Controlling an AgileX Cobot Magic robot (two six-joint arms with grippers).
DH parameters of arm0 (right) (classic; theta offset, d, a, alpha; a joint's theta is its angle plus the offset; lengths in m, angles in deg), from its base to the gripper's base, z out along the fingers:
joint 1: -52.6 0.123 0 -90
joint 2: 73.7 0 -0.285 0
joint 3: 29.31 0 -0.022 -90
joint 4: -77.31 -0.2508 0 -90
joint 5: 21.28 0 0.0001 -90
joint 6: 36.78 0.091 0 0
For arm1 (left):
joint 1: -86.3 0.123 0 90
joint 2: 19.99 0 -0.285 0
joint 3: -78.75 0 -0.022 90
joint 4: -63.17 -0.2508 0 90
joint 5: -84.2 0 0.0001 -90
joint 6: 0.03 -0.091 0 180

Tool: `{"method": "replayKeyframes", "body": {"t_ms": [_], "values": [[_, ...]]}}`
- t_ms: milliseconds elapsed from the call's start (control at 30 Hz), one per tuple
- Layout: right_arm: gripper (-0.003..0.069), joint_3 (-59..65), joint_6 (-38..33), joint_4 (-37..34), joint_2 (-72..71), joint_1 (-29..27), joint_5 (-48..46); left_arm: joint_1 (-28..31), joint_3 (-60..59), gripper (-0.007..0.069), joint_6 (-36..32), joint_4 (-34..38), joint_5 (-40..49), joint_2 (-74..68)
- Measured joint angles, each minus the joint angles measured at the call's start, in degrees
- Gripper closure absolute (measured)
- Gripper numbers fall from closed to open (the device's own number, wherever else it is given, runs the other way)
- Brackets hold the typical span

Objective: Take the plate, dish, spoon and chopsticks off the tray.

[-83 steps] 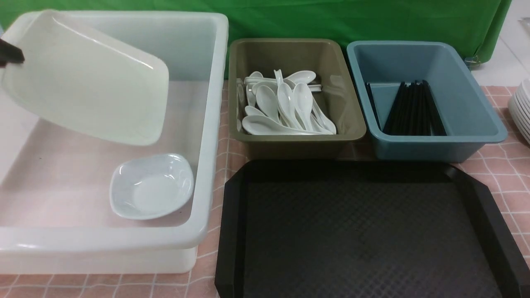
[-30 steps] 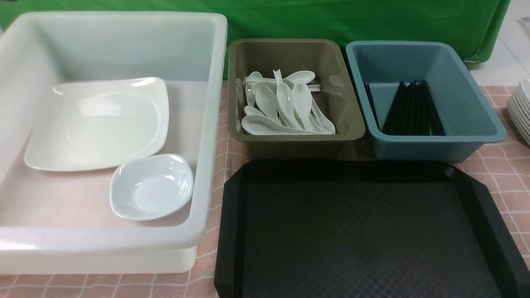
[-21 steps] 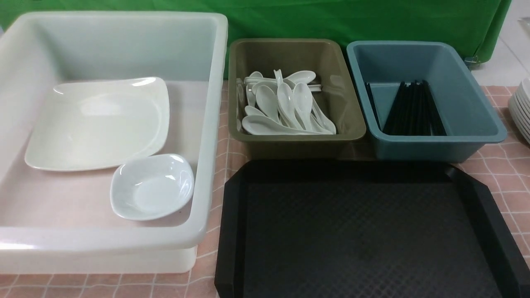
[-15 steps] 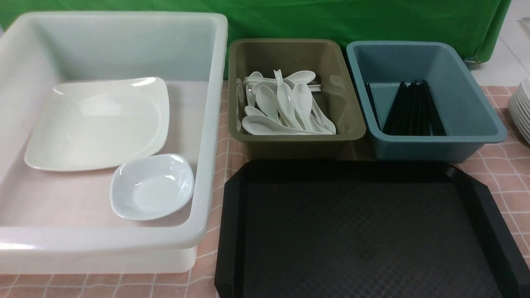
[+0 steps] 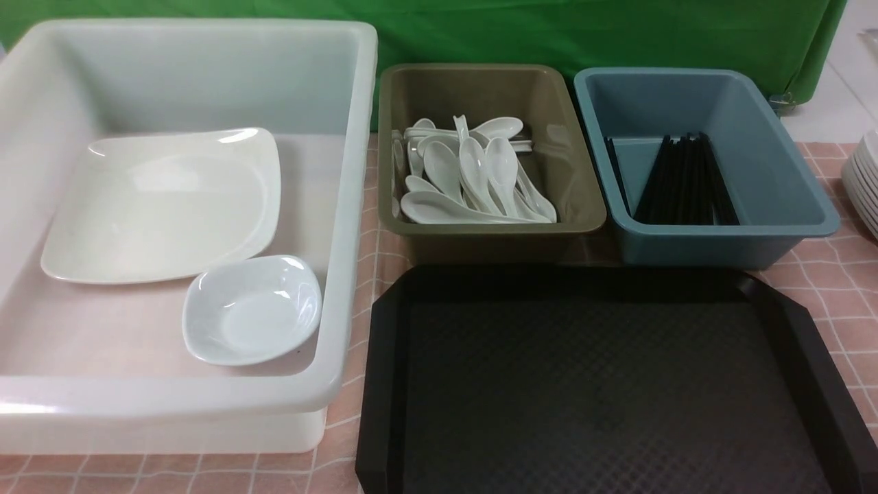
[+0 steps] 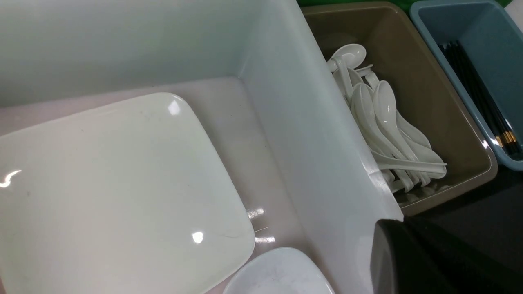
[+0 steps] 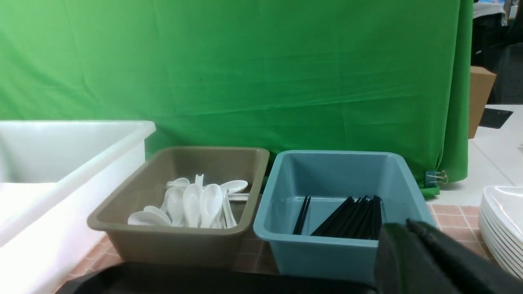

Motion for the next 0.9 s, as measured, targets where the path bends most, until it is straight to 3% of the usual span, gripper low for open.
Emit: {"method": "replayKeyframes", "body": {"t_ms": [500, 800, 900], "values": [[0.0585, 19.8, 0.0, 2.0, -3.4, -5.4, -0.4, 0.0, 0.0, 0.0627, 0.1, 0.0, 0.0, 0.0], [0.0552, 19.9, 0.0, 2.4, -3.4, -5.4, 0.0, -0.4, -0.4, 0.0627, 3.8, -0.4, 0.0, 1.5], [0.0543, 19.9, 0.0, 2.4, -3.4, -5.4, 0.0, -2.9, -2.3, 0.0627, 5.7, 0.1, -0.3, 4.5]]}}
